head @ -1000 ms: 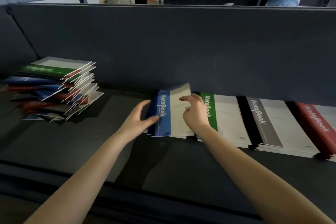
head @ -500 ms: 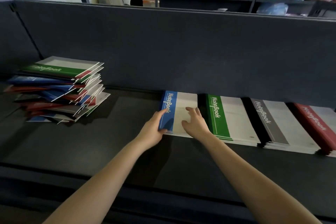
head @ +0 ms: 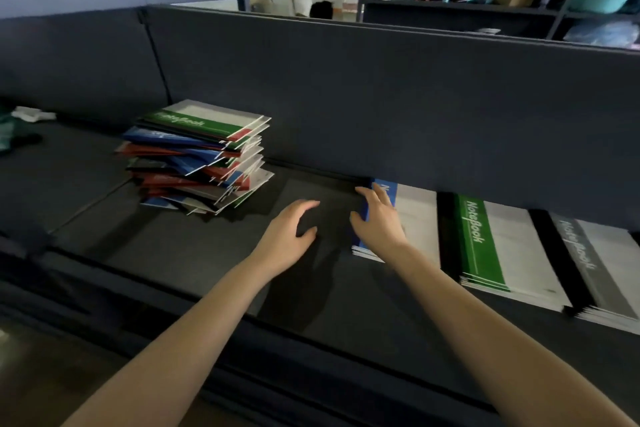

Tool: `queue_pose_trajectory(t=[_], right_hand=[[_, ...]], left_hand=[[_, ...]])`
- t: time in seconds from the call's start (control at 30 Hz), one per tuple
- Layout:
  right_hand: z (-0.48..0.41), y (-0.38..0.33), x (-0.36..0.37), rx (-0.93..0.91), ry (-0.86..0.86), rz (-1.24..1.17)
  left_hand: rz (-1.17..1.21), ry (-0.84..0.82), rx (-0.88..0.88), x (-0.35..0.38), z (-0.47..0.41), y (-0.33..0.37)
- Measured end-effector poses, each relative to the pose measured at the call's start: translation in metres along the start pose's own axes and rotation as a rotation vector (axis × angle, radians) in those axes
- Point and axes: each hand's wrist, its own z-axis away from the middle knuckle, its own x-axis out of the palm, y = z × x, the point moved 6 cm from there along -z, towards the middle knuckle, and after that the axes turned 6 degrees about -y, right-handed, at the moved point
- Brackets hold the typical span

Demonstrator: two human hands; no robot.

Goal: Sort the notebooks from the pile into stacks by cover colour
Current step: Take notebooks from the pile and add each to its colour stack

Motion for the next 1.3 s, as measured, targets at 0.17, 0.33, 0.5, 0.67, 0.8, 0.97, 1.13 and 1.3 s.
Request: queue_pose_trajectory(t=[0.17,0.33,0.5,0.67,0.8,0.97,1.13,1.3], right_hand=[[-0.018,-0.057,0.042,-0.166,-0.097,-0.026],[-0.037,-0.112,0.07,-0.303,-0.128,-0.04],[-0.059,-0.16,0.077,-0.417,-0.091,-0.082],[-0.09,-0.184,0.076,-0.466,-0.031,-0.103],[-0.116,-0.186,0.074,-0.426,-0.017,-0.106],[-0.132,-0.185,0.08,-0.447,-0.047,-0.053],[-0.143,-0.186,0.087,-0.511,-0.094,0.013],[-0.143,-0.193,0.082,-0.589,-0.06,0.025]], left_hand=[[-0.097,0.07,-0.103,-0.048,0.028,-0.044],[-0.099,0.14,-0.196,-0.081,0.069,-0.076],[-0.11,0.239,-0.257,-0.109,0.094,-0.1],[-0.09,0.306,-0.289,-0.13,0.104,-0.113],[-0.078,0.326,-0.31,-0.139,0.104,-0.12],[-0.048,0.351,-0.314,-0.142,0.096,-0.126],[0.011,0.341,-0.313,-0.146,0.081,-0.125],[0.05,0.353,-0.304,-0.147,0.077,-0.118]])
